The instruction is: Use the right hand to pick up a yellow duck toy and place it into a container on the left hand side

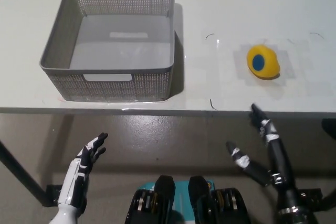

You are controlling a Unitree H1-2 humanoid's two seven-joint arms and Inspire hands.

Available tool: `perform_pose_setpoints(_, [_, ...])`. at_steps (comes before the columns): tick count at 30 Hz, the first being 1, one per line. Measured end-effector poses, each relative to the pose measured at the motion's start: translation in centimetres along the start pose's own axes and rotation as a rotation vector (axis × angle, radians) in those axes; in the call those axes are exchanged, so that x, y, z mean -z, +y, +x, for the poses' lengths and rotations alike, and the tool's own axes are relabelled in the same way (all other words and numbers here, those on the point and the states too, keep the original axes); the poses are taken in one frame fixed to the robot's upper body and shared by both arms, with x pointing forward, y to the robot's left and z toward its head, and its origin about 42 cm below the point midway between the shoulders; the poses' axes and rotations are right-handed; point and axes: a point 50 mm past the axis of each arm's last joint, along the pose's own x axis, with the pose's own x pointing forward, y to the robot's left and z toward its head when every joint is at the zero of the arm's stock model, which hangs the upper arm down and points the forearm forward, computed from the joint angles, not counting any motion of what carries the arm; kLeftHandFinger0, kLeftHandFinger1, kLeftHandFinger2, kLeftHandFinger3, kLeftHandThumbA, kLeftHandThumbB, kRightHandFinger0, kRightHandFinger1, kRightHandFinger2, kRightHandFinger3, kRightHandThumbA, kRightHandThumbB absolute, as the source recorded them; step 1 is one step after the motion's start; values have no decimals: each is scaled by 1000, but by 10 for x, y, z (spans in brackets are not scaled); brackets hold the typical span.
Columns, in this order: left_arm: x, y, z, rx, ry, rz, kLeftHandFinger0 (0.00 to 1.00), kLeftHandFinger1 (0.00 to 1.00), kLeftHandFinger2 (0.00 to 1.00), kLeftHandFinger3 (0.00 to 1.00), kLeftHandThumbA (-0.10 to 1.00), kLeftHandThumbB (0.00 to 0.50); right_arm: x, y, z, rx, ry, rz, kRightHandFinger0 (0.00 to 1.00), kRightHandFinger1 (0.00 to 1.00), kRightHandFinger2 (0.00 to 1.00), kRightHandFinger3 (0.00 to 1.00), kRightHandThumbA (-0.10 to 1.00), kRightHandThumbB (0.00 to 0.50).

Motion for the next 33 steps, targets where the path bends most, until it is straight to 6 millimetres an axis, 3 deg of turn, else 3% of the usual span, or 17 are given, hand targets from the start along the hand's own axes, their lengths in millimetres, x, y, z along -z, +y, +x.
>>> perform_pose_setpoints(3, [-2,1,0,1,-9,6,1000,1000,1000,1000,1000,188,-14,-9,8,27,-60,-42,1000,1000,1000,1000,719,361])
perform_pose_setpoints(5, [-3,3,0,3,-13,13,1000,1000,1000,1000,1000,186,-30,-20,23,53,-128,-92,1000,1000,1000,1000,809,436])
perform_pose_setpoints(7, [-4,5,0,5,-16,19,1000,1000,1000,1000,1000,168,-45,-30,41,62,-180,-157,1000,1000,1000,1000,802,468])
perform_pose_setpoints(14, [-4,7,0,14,-16,31,1000,1000,1000,1000,1000,167,-77,-61,98,52,-217,-382,1000,1000,1000,1000,675,454])
perform_pose_setpoints(16, [-3,7,-2,16,-13,31,1000,1000,1000,1000,1000,168,-81,-68,110,40,-205,-422,1000,1000,1000,1000,719,460])
perform_pose_setpoints(19, [0,7,-7,16,-1,31,1000,1000,1000,1000,1000,175,-83,-75,132,6,-161,-485,1000,1000,1000,1000,766,459])
perform_pose_setpoints(20, [1,7,-9,16,3,32,1000,1000,1000,1000,1000,180,-83,-77,141,-9,-143,-509,1000,1000,1000,1000,753,426])
perform_pose_setpoints(21, [1,7,-11,16,7,32,1000,1000,1000,1000,1000,181,-83,-77,153,-27,-125,-534,1000,1000,1000,1000,792,474])
perform_pose_setpoints(22, [2,7,-11,17,7,32,1000,1000,1000,1000,1000,181,-81,-78,156,-36,-112,-545,1000,1000,1000,1000,798,480])
perform_pose_setpoints(24, [3,6,-13,19,11,33,998,1000,1000,1000,1000,172,-78,-79,182,-79,-54,-609,1000,1000,1000,1000,806,493])
perform_pose_setpoints(29, [3,6,-14,23,6,39,973,1000,1000,1000,1000,166,-60,-71,234,-181,88,-738,1000,1000,1000,1000,851,500])
perform_pose_setpoints(33, [2,6,-16,25,-3,44,951,1000,1000,1000,1000,171,-48,-66,261,-260,205,-820,1000,1000,1000,1000,858,500])
